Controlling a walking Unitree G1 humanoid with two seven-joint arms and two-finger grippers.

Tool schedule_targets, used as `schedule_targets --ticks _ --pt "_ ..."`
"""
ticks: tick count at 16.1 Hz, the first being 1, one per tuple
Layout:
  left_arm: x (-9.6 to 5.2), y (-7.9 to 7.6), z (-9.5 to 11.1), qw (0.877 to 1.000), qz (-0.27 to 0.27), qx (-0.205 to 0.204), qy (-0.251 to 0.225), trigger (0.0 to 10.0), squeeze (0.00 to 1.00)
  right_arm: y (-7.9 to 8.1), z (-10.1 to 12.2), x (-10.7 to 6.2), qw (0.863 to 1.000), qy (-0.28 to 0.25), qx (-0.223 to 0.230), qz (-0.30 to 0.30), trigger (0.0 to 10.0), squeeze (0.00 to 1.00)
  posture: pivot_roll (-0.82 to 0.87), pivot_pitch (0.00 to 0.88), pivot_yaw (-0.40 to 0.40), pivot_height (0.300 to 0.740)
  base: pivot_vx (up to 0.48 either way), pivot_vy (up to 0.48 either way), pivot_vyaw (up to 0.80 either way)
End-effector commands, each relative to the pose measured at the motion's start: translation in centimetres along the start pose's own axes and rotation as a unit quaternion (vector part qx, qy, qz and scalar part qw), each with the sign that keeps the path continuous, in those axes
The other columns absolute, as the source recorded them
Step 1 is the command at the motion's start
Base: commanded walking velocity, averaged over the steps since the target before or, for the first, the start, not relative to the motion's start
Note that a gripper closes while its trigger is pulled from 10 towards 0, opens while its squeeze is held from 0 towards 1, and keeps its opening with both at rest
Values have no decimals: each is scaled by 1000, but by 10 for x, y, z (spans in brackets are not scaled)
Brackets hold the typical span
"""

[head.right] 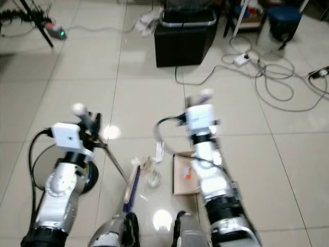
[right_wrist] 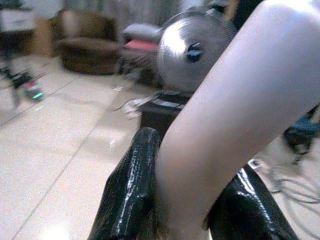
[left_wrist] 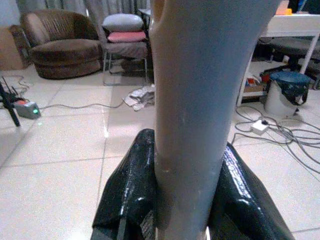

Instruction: Sweep floor

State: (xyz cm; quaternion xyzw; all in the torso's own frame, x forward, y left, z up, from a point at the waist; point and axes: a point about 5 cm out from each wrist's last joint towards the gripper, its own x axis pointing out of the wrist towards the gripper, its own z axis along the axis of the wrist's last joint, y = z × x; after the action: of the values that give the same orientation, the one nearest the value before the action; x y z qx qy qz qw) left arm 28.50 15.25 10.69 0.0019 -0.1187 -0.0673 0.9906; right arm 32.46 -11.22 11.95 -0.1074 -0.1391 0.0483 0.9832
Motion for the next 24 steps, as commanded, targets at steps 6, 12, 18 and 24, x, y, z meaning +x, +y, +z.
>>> schedule_targets --ticks 6,12,18,24 --pt "-4 -8 0 1000 7 -11 -11 10000 0 33 3 3 999 -27 16 36 10000 0 -31 359 39 740 0 0 0" --pt "7 -39 17 982 -121 -142 -38 10000 0 25 -1 7 999 -30 22 25 10000 0 -42 312 46 740 0 0 0" --pt "24 -23 37 977 -152 -129 -70 10000 0 4 -3 1 996 -35 76 -12 10000 0 -45 226 46 740 0 0 0" --pt "47 -3 57 970 -198 -102 -93 10000 0 -29 -5 -11 984 -52 152 -72 10000 0 -36 143 61 740 0 0 0"
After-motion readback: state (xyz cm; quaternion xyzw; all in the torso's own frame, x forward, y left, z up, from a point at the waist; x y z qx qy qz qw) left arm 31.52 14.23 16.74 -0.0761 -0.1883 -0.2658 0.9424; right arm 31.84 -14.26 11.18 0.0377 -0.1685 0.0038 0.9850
